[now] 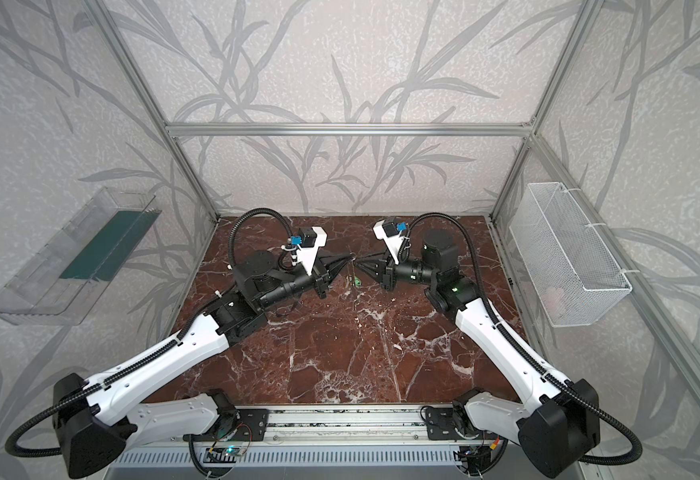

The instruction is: Put the keys on the keyring

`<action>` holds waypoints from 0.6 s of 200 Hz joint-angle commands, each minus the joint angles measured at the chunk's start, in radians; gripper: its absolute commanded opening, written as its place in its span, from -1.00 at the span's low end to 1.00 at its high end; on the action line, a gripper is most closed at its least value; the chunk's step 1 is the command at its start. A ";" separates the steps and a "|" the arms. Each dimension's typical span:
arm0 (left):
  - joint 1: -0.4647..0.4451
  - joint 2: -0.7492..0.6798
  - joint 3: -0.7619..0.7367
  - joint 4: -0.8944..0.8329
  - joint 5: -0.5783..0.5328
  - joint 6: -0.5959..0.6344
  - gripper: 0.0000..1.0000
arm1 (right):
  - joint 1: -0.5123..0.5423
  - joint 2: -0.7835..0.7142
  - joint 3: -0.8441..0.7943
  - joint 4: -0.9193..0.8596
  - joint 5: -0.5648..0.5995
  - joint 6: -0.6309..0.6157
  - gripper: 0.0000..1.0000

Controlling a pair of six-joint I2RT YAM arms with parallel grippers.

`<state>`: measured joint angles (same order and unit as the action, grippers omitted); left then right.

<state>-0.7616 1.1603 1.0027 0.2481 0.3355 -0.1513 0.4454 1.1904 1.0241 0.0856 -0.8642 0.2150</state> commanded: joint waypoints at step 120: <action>0.018 -0.022 -0.037 0.120 0.022 -0.038 -1.00 | 0.075 0.029 0.058 -0.045 -0.099 -0.098 -1.00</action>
<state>-0.7513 1.1553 0.9707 0.2962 0.3458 -0.1696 0.4904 1.2137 1.0351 0.0692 -0.9024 0.1623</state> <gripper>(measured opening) 0.049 0.045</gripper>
